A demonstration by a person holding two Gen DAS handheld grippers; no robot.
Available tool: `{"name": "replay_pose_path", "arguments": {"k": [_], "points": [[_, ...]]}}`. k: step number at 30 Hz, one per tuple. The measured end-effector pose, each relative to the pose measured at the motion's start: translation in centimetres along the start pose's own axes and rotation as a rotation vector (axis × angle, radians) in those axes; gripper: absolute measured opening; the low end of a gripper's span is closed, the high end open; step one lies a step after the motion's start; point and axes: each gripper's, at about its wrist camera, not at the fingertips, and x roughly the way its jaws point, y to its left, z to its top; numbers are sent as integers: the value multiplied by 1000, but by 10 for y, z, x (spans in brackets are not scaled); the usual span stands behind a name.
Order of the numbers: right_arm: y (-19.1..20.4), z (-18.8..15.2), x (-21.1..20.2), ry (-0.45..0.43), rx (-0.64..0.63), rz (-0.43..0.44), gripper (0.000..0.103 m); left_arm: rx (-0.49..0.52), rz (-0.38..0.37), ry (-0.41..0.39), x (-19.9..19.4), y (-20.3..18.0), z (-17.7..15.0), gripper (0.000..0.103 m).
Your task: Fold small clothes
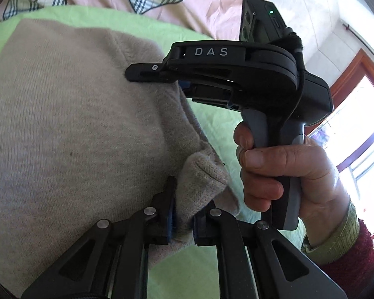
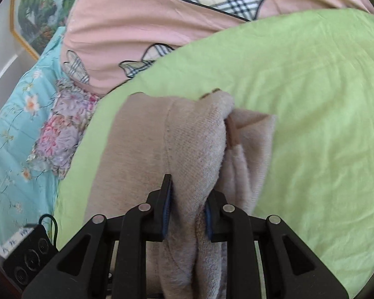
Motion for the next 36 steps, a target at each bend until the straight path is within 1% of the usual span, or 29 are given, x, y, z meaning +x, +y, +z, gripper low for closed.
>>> {"name": "replay_pose_path", "arguments": {"k": [1,2,4,6,7,8,9,10,11,12,15,17,18,19,20,21,23,25,26,28,29,31,32,33,34,35,36], "points": [[0,-2,1,5,-9,-15,24,-8,-9,4,-2,0,-3,11],[1,-3,-1,1,-15,-23,25,-15,-21,12,-7,0,-5,16],[2,-5,-8,-14,-10,-40,30,-27,-45,24,-16,3,-4,20],[3,-7,-20,-40,3,-73,41,-26,-62,22,-35,5,-9,23],[4,-9,-27,-57,7,-86,43,-27,-66,17,-46,7,-12,28],[4,-11,-33,-72,11,-90,49,-29,-69,10,-56,9,-16,35],[4,-13,-38,-82,19,-89,60,-31,-67,-3,-67,13,-18,39],[5,-16,-41,-89,28,-87,67,-33,-55,-21,-79,17,-20,46],[5,-20,-44,-93,36,-79,80,-35,-42,-38,-88,20,-20,52],[6,-22,-45,-91,35,-69,82,-42,-23,-58,-99,25,-20,53],[9,-30,-41,-65,26,-67,82,-71,24,-95,-120,46,-16,56],[7,-34,-34,-41,31,-66,82,-98,56,-117,-129,64,-8,65],[7,-35,-32,-36,34,-66,82,-120,74,-123,-129,73,-5,68],[5,-35,-30,-31,41,-69,82,-148,84,-123,-134,81,-7,72],[3,-35,-28,-27,48,-71,82,-186,80,-123,-139,92,-8,77],[1,-35,-27,-23,57,-66,82,-226,67,-120,-138,105,-7,78],[-2,-34,-23,-16,75,-42,82,-279,56,-106,-129,125,-4,78],[-5,-33,-18,0,80,-30,82,-321,46,-86,-115,143,5,78],[-5,-33,-16,9,82,-27,82,-335,44,-76,-106,149,12,79],[-9,-32,-10,25,99,-20,82,-357,-5,-57,-91,159,20,80],[-12,-30,-7,33,114,-12,82,-365,-24,-48,-86,163,25,83],[-13,-28,-4,36,120,5,82,-367,-59,-42,-74,166,31,84],[-14,-27,-1,42,125,26,78,-369,-73,-39,-66,170,36,82],[-15,-27,2,48,135,44,66,-367,-86,-37,-61,171,39,79],[-18,-27,6,59,156,66,59,-354,-100,-36,-55,172,42,68],[-20,-29,9,64,172,72,49,-343,-93,-41,-50,170,44,61],[-18,-29,8,59,167,65,42,-329,-87,-50,-50,168,45,58]]}}
